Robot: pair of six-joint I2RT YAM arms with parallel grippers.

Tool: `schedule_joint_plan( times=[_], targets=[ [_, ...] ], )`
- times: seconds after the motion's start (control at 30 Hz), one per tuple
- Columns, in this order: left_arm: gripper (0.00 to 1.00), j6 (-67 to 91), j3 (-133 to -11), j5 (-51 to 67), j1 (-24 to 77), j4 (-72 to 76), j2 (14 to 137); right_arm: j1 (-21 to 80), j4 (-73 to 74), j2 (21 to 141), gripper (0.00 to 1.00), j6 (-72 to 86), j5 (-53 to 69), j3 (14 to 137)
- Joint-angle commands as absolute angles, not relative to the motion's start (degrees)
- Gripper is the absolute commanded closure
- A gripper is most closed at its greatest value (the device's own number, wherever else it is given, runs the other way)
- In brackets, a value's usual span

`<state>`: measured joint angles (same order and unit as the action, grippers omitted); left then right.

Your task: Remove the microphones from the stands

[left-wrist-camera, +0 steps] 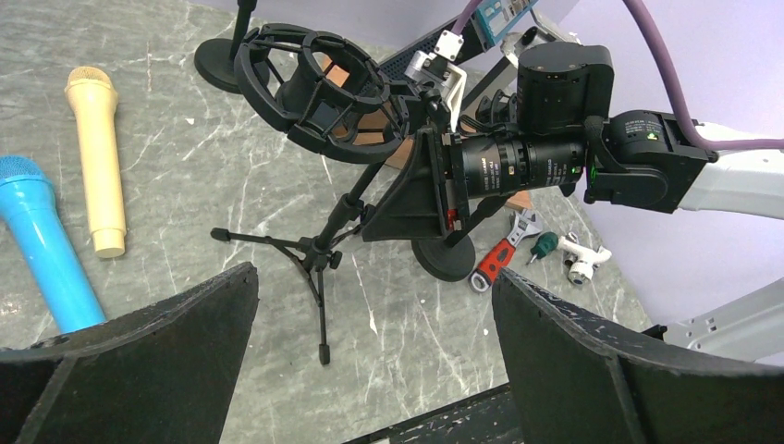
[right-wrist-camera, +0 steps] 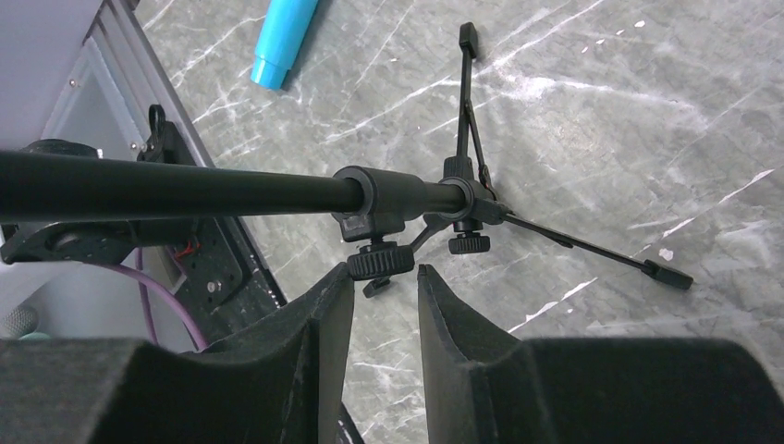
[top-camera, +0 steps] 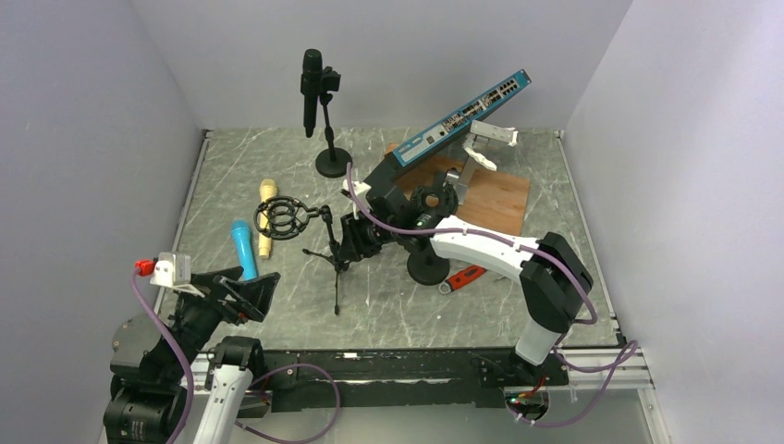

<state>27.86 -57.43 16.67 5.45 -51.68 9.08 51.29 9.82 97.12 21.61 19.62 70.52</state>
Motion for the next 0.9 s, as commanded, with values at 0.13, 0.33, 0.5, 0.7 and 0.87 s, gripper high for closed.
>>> schedule_joint_plan(
  times=[0.13,0.33,0.5,0.7,0.87],
  targets=[
    [0.01,27.43,-57.23,16.89,5.58,-49.22,9.01,51.12,7.19,98.26,0.70,19.68,20.01,74.09],
    [0.01,27.33,-56.85,16.78,5.61,-49.08,8.97,51.46,7.43,97.76,1.00,16.97,15.45,72.99],
    [0.01,27.79,-55.72,17.03,5.61,-48.28,8.92,53.07,2.84,97.37,1.00,11.97,13.18,69.48],
    [0.01,27.76,-55.86,16.88,5.58,-47.99,9.18,55.70,-5.68,96.37,1.00,8.48,4.62,63.33],
    [0.01,27.51,-55.84,16.27,5.61,-48.04,9.19,58.51,-11.45,95.91,1.00,4.91,0.68,60.05]
  ],
)
